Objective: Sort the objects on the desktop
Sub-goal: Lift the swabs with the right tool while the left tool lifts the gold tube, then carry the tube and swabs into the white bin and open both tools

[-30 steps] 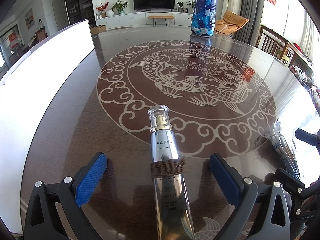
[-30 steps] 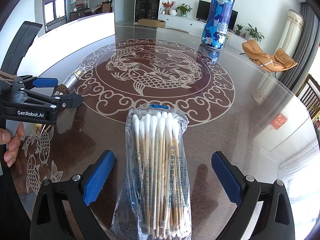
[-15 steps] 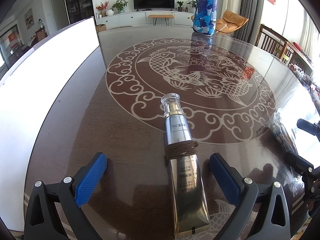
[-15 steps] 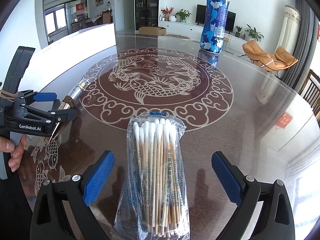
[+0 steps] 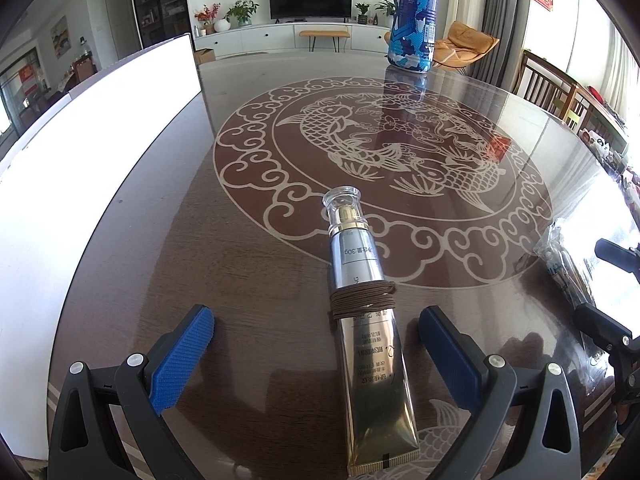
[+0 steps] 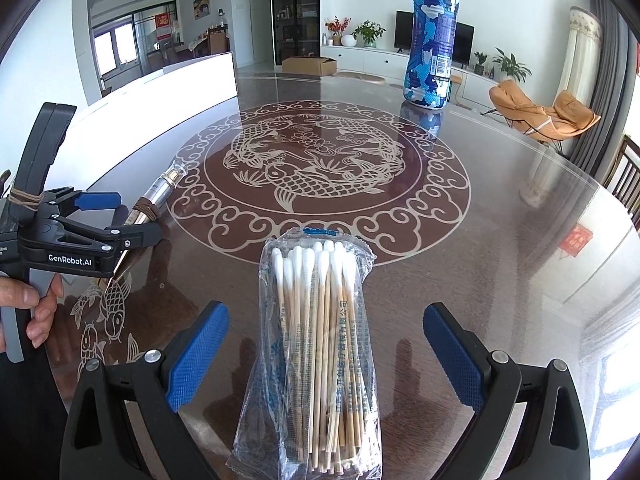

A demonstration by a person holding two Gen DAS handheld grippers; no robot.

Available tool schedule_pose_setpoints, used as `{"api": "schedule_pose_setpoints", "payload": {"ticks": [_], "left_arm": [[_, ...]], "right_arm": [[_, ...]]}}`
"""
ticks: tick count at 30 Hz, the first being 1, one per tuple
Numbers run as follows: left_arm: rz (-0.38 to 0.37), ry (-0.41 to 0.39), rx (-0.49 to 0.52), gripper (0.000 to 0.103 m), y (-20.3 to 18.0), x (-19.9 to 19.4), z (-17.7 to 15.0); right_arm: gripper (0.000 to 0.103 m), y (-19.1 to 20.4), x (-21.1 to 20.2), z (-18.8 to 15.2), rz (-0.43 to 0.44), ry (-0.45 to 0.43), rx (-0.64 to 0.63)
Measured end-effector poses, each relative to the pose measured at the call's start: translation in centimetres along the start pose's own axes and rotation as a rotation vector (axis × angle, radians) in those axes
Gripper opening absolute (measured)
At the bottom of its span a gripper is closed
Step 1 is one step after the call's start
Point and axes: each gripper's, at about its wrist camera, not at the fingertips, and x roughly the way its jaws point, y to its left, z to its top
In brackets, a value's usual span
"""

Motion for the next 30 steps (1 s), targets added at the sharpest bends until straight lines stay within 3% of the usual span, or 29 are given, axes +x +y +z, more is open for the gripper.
{"api": "schedule_pose_setpoints", "payload": {"ticks": [10,13,17,18,25,26,27,28,29,30], "left_arm": [[0.0,0.002,0.001,0.103,0.0,0.0,0.0],[-0.027,0.056,0.024,0.103,0.3,-0.2,0.1],[-0.243,0.12,-0.005,0.103,1.9,-1.1,0.5],[-0.264,0.134,-0.009,0.103,2.0,-1.2,0.6],[-0.137,0.167,0.077,0.103,-1.0,0.3,2.0],[-0.112,0.166,0.088,0.101,-1.3,0.4,2.0],[-0.086,0.154,0.104,0.086,-1.5,0.3,2.0],[-0.071,0.139,0.125,0.078,-1.6,0.1,2.1],[-0.083,0.13,0.128,0.059,-1.6,-0.2,2.2],[-0.08,0.125,0.135,0.031,-1.4,-0.4,2.3]], "right_arm": [[0.098,0.2,0.1,-0.1,-0.002,0.007,-0.015],[0.098,-0.3,0.4,0.0,0.053,0.031,-0.003],[0.098,0.1,1.2,1.0,0.121,0.159,-0.104],[0.098,0.3,1.4,1.3,0.121,0.183,-0.14],[0.097,1.8,3.3,2.4,0.144,0.336,-0.248],[0.091,1.8,3.3,2.4,0.145,0.344,-0.247],[0.078,1.6,3.3,2.4,0.155,0.346,-0.234],[0.066,1.4,3.1,2.5,0.144,0.336,-0.222],[0.037,1.0,2.8,2.8,0.135,0.328,-0.205],[0.034,0.6,2.7,3.0,0.144,0.334,-0.18]]}}
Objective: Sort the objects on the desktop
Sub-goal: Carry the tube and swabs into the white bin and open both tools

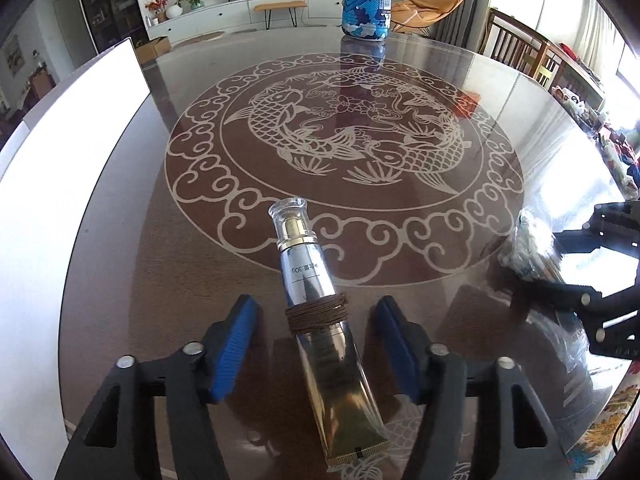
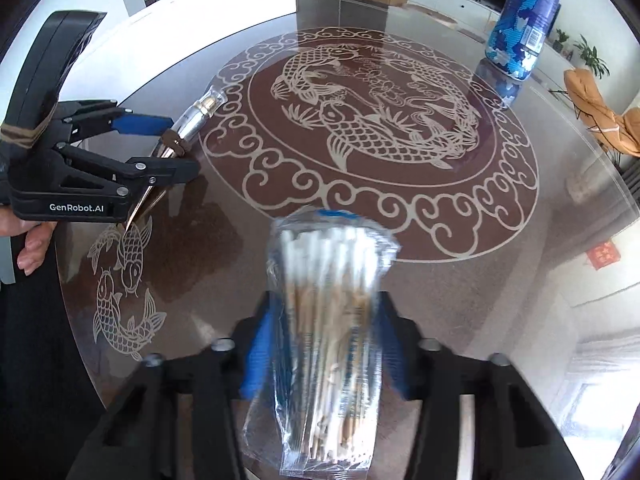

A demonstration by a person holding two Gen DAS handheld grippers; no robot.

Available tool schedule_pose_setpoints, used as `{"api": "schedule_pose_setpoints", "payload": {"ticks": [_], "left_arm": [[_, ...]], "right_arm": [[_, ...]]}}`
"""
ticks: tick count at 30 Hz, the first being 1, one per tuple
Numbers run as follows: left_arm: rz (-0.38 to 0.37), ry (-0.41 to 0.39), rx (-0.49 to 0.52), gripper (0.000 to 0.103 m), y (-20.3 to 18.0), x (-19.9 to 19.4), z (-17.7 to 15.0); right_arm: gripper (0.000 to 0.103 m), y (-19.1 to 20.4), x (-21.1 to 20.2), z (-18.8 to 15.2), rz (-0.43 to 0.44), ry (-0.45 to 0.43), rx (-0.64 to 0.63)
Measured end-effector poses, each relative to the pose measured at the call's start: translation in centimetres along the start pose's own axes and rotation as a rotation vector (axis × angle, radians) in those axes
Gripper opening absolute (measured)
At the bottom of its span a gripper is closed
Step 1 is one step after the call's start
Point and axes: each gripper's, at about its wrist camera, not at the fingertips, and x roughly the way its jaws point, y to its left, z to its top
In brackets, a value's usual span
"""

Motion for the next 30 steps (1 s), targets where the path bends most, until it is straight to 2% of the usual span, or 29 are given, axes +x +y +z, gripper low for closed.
{"api": "schedule_pose_setpoints", "payload": {"ticks": [2,4,10,14,18,22,26,30], "left_arm": [[-0.031,0.008,-0.012,0.028,0.6,-0.3,0.0],[-0.029,-0.023,-0.014,0.028,1.0,-1.6,-0.5],[-0.024,-0.164,-0.055,0.028,2.8,-7.8,-1.3],[-0.019,-0.273,-0.109,0.028,5.1,-12.9,-0.9],[-0.008,-0.349,-0.17,0.028,8.7,-18.2,-0.7],[0.04,-0.367,-0.233,0.028,14.3,-22.5,-0.6],[0.141,-0.327,-0.306,0.028,21.4,-24.4,-0.8],[0.196,-0.251,-0.402,0.028,28.3,-22.7,-1.2]], "right_arm": [[0.033,-0.8,-0.3,0.0,0.015,0.005,0.047],[0.033,-1.2,-0.9,0.1,0.025,-0.003,0.069],[0.033,-1.2,-5.5,2.1,0.059,-0.123,0.103],[0.033,0.3,-7.9,5.8,0.102,-0.201,0.087],[0.033,3.0,-9.9,10.8,0.153,-0.275,0.035],[0.033,7.2,-11.3,17.3,0.234,-0.339,-0.035],[0.033,13.1,-11.6,24.3,0.327,-0.389,-0.11],[0.033,19.1,-9.7,31.2,0.414,-0.403,-0.144]]}}
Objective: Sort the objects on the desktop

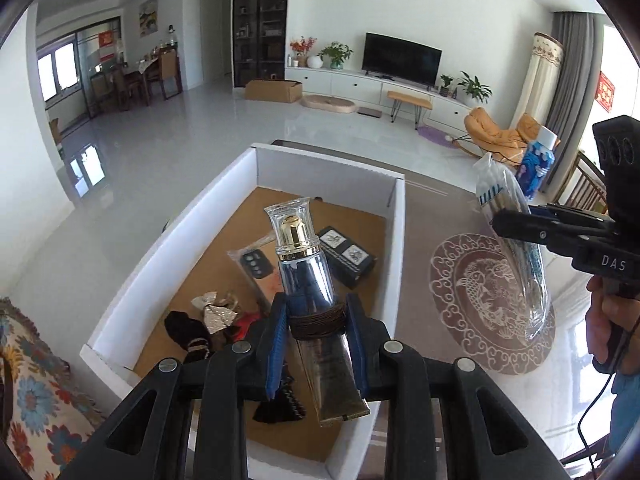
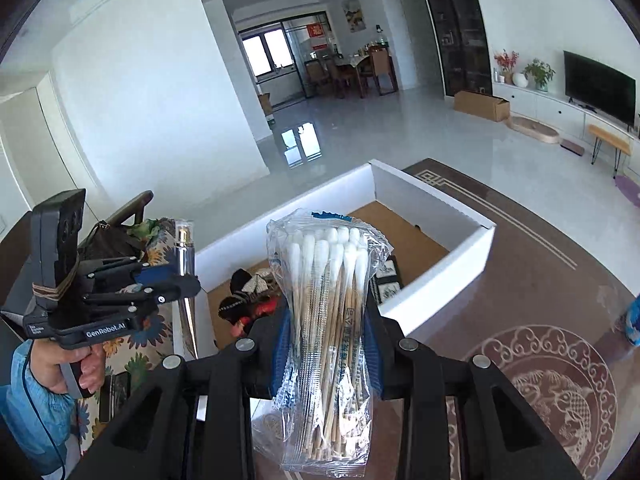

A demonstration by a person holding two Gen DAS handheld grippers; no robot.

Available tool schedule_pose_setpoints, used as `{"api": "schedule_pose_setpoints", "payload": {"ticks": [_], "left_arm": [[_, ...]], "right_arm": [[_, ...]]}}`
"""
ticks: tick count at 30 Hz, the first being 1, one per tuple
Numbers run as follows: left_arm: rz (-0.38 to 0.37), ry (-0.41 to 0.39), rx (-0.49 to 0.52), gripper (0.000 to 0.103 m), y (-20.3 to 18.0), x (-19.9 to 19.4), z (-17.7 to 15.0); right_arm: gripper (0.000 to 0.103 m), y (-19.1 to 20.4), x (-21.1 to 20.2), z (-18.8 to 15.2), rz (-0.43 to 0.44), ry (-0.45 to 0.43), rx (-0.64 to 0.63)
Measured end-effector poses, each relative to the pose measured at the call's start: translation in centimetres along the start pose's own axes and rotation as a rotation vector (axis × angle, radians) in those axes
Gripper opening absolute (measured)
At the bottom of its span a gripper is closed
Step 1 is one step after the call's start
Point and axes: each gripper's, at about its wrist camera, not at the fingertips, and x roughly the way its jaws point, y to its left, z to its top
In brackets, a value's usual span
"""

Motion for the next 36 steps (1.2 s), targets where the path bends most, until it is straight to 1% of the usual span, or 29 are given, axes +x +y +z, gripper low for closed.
{"api": "schedule_pose_setpoints", "payload": {"ticks": [2,4,6,8,10,13,14,15,16,17,18,19,20,21,22,26,29,30,31,32,35,36], "left_arm": [[0.035,0.043,-0.029,0.028,2.2,2.2,0.3],[0.038,0.086,-0.061,0.028,3.9,4.4,0.2],[0.041,0.127,-0.088,0.028,5.1,6.5,-0.1],[0.047,0.166,-0.109,0.028,6.3,8.3,-0.7],[0.058,0.2,-0.12,0.028,6.7,9.6,-1.4],[0.079,0.243,-0.13,0.028,7.3,11.3,-2.1],[0.093,0.256,-0.134,0.028,7.5,11.7,-2.3],[0.105,0.269,-0.138,0.029,7.7,12.1,-2.3],[0.122,0.277,-0.143,0.03,7.8,12.2,-2.4],[0.143,0.28,-0.151,0.034,7.9,12.3,-2.5],[0.159,0.279,-0.157,0.047,7.9,12.0,-2.5],[0.171,0.27,-0.163,0.057,7.9,11.6,-2.6],[0.189,0.251,-0.164,0.078,7.8,11.0,-2.6],[0.211,0.225,-0.159,0.089,7.7,10.2,-2.7],[0.237,0.201,-0.151,0.089,7.4,9.4,-2.6],[0.307,0.144,-0.154,0.089,5.8,6.7,-2.6],[0.388,0.085,-0.153,0.09,3.8,4.9,-3.1],[0.409,0.072,-0.157,0.091,3.0,4.4,-3.4],[0.412,0.057,-0.167,0.091,2.3,4.0,-3.7],[0.4,0.044,-0.18,0.091,1.7,3.6,-4.1],[0.337,0.04,-0.229,0.091,0.1,3.1,-5.1],[0.337,0.04,-0.239,0.091,-0.3,3.2,-5.2]], "right_arm": [[0.033,1.3,3.9,2.1,0.039,0.014,0.01],[0.033,2.5,7.9,3.5,0.073,0.051,0.013],[0.033,3.4,11.9,4.0,0.073,0.097,0.013],[0.033,3.7,15.8,3.8,0.076,0.155,0.03],[0.033,3.9,19.0,2.9,0.06,0.207,0.037],[0.034,3.8,22.4,1.3,0.028,0.278,0.018],[0.036,3.7,23.1,0.7,0.027,0.302,0.012],[0.046,3.6,23.8,0.3,0.011,0.325,0.006],[0.056,3.3,24.0,-0.1,-0.002,0.338,0.0],[0.075,3.2,24.0,-0.2,-0.007,0.338,-0.004],[0.083,3.0,23.7,-0.2,-0.011,0.325,-0.007],[0.083,2.9,23.3,0.0,-0.017,0.308,-0.011],[0.083,2.7,22.7,0.3,-0.02,0.296,-0.014],[0.084,2.5,22.0,0.7,-0.028,0.288,-0.019],[0.085,2.3,21.0,1.1,-0.045,0.279,-0.028],[0.095,1.6,16.5,2.1,-0.111,0.233,-0.065],[0.103,1.3,13.5,1.5,-0.152,0.216,-0.079],[0.103,1.3,12.8,0.9,-0.163,0.216,-0.083],[0.103,1.1,12.2,0.2,-0.17,0.221,-0.085],[0.103,0.9,11.8,-0.4,-0.169,0.231,-0.084],[0.103,0.8,11.3,-2.2,-0.165,0.267,-0.08],[0.103,0.8,11.4,-2.6,-0.165,0.278,-0.083]]}}
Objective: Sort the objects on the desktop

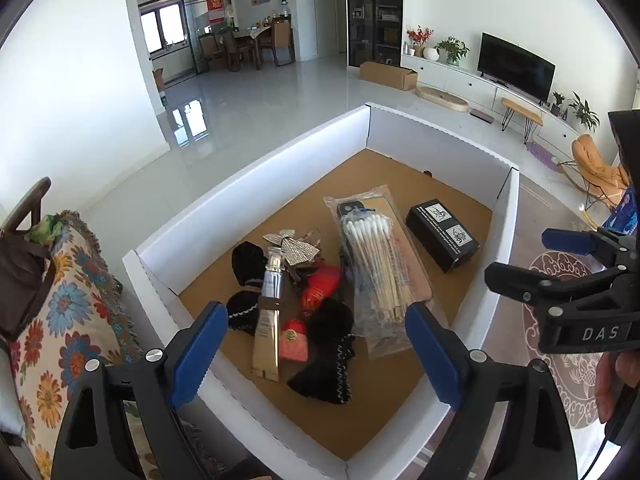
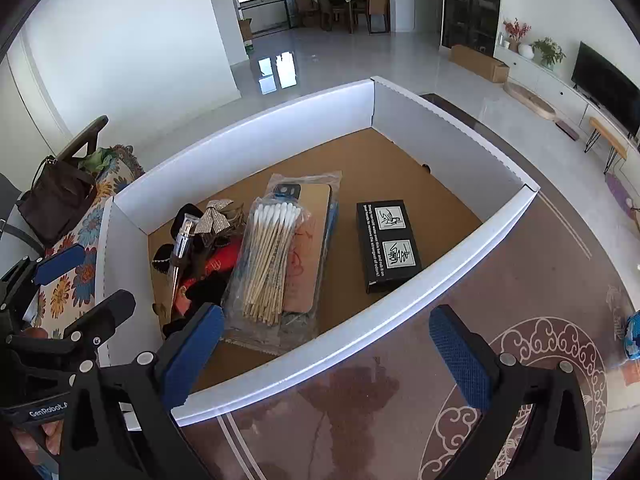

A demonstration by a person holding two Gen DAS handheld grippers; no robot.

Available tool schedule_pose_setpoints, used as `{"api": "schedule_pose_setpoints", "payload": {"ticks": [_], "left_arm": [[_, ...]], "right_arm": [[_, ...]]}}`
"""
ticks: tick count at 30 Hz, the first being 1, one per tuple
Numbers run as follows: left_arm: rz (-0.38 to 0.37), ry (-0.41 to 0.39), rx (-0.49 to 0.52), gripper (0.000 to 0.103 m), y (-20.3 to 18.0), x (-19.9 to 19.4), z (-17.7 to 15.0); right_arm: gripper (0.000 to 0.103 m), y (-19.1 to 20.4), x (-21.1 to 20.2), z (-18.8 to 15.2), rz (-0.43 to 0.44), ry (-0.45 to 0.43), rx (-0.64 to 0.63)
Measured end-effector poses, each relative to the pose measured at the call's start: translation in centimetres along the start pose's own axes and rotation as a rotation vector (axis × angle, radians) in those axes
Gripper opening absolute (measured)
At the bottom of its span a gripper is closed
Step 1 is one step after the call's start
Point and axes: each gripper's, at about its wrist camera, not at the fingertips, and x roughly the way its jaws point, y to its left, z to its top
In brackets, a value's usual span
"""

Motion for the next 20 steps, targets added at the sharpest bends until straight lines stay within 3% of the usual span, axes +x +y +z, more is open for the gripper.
{"api": "schedule_pose_setpoints", "payload": {"ticks": [12,15,20], "left_arm": [[0.059,0.02,-0.071,0.091,0.3,-0.2,0.2],[0.041,0.03,-0.098,0.091,0.9,0.3,0.3],[0.019,-0.046,-0.152,0.091,1.8,-0.3,0.2]], "right_arm": [[0.103,1.4,0.2,0.5,-0.035,-0.004,-0.072],[0.103,1.6,0.7,0.7,-0.037,-0.002,-0.073],[0.103,2.1,1.4,1.0,-0.046,-0.007,-0.089]]}}
